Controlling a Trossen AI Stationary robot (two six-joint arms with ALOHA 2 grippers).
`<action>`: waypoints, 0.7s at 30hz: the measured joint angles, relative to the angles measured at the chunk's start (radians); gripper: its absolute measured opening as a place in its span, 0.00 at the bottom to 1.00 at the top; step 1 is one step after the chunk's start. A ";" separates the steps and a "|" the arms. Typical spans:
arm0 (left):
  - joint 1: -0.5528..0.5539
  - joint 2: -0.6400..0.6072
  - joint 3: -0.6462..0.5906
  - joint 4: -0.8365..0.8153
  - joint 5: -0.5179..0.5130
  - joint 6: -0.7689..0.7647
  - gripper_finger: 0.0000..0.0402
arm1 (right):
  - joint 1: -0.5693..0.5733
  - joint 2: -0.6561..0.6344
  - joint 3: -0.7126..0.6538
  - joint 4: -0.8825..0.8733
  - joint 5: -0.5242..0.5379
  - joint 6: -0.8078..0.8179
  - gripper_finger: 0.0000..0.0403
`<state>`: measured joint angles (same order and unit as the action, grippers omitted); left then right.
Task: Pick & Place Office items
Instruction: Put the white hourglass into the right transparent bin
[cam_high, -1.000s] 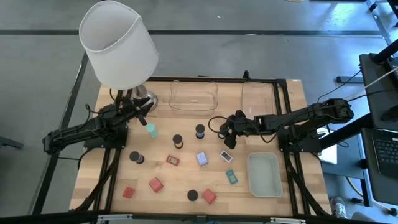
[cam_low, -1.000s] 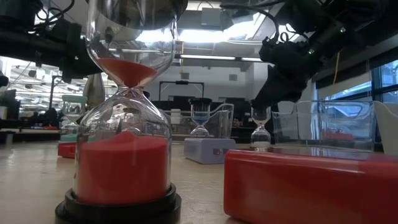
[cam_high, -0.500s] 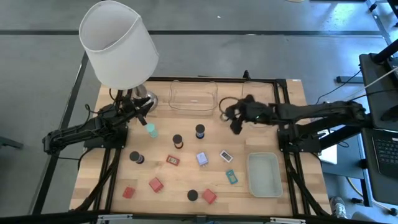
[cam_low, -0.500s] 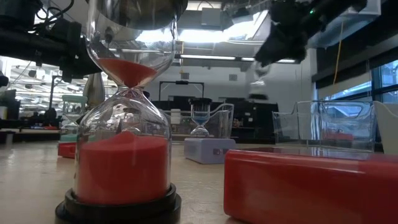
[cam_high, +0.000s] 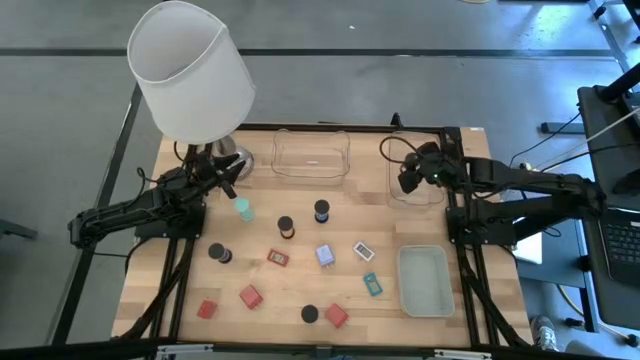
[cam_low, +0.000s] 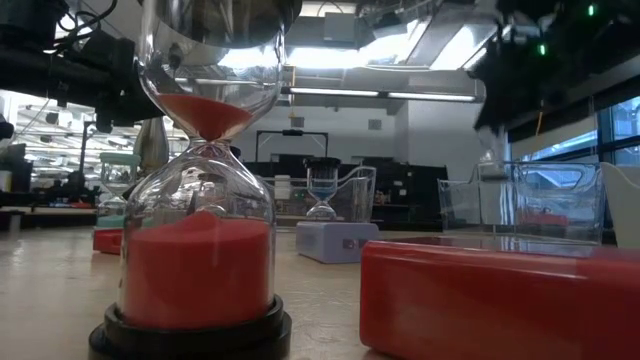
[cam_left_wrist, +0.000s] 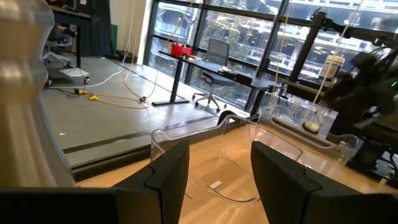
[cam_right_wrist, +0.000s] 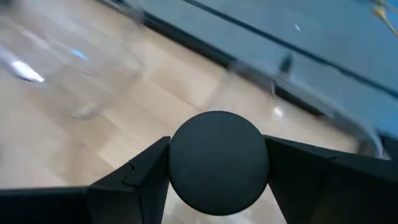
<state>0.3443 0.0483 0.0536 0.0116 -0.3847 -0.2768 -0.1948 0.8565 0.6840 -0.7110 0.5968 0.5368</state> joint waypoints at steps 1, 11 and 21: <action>0.000 0.000 0.000 0.000 0.000 -0.001 0.42 | -0.016 -0.002 -0.032 0.015 0.000 0.010 0.53; 0.000 0.000 0.000 0.000 0.000 -0.027 0.42 | -0.227 -0.003 -0.271 0.335 -0.033 0.037 0.53; 0.000 0.000 0.000 0.000 0.000 -0.026 0.42 | -0.380 0.028 -0.326 0.457 -0.063 -0.016 0.53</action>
<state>0.3439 0.0483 0.0536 0.0113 -0.3847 -0.3031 -0.5744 0.8841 0.3580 -0.2541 0.5341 0.5207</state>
